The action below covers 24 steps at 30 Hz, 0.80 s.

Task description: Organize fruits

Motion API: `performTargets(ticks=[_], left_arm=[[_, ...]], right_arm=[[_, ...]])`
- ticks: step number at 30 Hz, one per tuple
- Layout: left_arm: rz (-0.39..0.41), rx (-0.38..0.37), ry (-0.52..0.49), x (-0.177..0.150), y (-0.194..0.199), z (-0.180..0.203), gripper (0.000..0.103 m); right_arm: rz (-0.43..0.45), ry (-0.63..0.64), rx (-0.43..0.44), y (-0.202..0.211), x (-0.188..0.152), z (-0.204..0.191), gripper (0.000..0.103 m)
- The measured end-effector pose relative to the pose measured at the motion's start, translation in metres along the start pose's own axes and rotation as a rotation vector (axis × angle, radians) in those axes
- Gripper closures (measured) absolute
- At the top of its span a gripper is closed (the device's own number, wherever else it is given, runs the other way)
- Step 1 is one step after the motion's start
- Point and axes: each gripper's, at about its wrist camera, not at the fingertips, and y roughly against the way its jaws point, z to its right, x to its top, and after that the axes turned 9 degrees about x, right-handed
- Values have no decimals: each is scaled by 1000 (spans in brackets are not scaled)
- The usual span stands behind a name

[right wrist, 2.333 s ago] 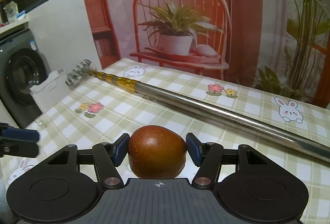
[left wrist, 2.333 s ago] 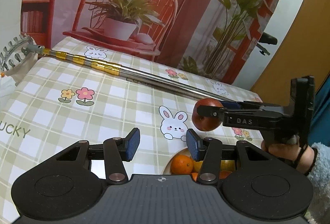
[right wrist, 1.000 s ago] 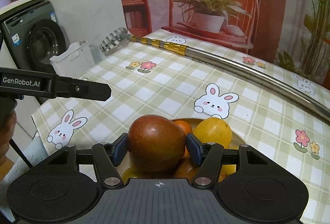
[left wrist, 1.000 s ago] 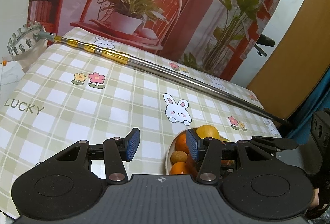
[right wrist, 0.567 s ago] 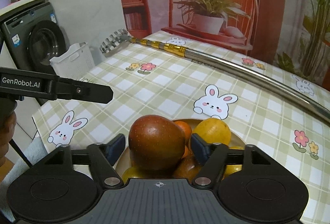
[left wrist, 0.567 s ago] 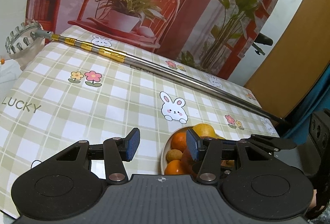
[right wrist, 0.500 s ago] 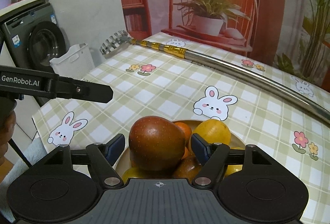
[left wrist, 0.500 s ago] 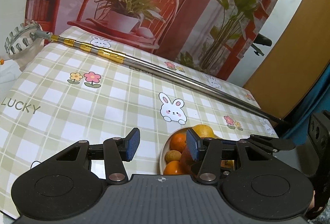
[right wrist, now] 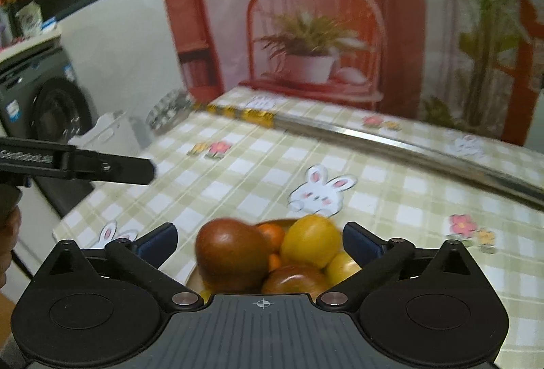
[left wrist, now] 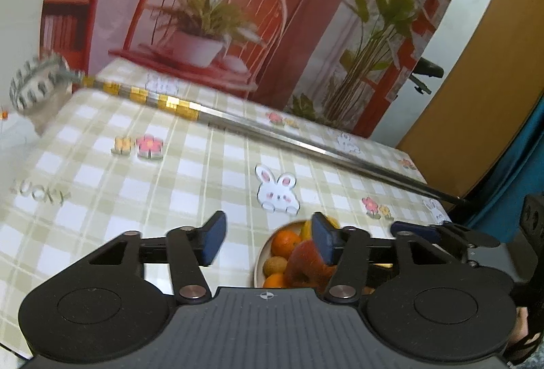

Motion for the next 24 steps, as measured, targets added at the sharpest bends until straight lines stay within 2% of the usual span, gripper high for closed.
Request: performTargets(ticks=[2, 6, 13, 19, 24], left_arm=[[34, 16, -15, 4, 10, 7, 32], [77, 5, -41, 10, 30, 23, 1], [187, 80, -158, 30, 73, 65, 0], [260, 67, -169, 43, 108, 87, 0], [303, 67, -230, 54, 132, 111, 0]], right_arm=[[17, -19, -31, 12, 3, 4, 0], [61, -41, -86, 42, 8, 11, 0], [194, -58, -174, 106, 25, 18, 0], [297, -53, -214, 154, 45, 22, 0], [349, -73, -232, 182, 56, 26, 0]])
